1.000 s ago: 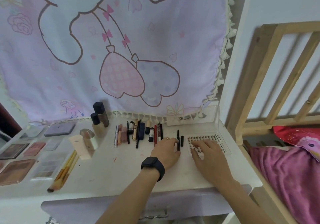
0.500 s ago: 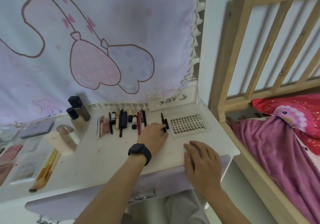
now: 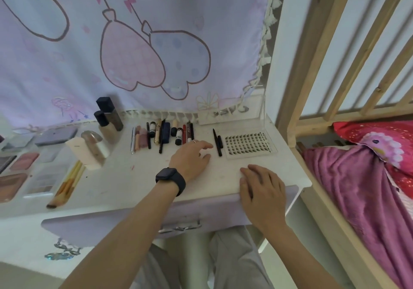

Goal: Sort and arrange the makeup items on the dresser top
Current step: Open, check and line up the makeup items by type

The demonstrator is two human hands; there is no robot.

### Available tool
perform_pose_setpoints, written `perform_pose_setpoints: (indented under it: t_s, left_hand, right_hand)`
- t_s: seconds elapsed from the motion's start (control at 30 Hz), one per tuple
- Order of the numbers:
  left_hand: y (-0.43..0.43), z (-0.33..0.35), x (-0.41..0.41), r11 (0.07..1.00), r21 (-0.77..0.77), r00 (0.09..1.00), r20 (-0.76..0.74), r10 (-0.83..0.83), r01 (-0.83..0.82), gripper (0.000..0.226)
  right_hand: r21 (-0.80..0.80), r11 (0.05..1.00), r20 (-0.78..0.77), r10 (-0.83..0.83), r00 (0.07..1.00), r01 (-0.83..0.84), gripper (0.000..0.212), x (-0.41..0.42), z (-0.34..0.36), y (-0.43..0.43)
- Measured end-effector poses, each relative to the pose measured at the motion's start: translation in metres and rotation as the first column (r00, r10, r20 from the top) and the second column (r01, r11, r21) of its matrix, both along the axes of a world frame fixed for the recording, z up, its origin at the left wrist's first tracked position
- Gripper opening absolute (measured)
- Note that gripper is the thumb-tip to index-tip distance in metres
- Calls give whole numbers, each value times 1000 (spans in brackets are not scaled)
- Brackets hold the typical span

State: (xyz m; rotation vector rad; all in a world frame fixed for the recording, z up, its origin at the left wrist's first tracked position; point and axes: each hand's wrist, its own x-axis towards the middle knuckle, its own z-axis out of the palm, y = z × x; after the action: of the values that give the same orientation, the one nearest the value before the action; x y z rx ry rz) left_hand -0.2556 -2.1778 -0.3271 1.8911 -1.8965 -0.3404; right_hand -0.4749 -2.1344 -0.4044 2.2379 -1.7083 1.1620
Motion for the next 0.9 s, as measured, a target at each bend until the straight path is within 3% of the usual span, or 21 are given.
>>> perform_pose_setpoints:
  t_s: [0.17,0.43,0.67,0.9]
  left_hand:
    - [-2,2,25,984,-79,980,105,169,-161,29]
    - [-21,-1,24,994,-7,902,420,104,-111,47]
    - [-30,8,14,959,9,843,480,245,-283,51]
    - [-40,18,9,927,92,843,457,286,-364,33]
  right_hand:
    - [-34,998,-30,54,998,-55,32,11,7,-6]
    - [25,998,-102,55,993,-52,37,29,-1,-17]
    - [38,998,-88,52,995,-49,39,30,1,-14]
    - [44,997,-80,67,995,-63,40,29,3,-12]
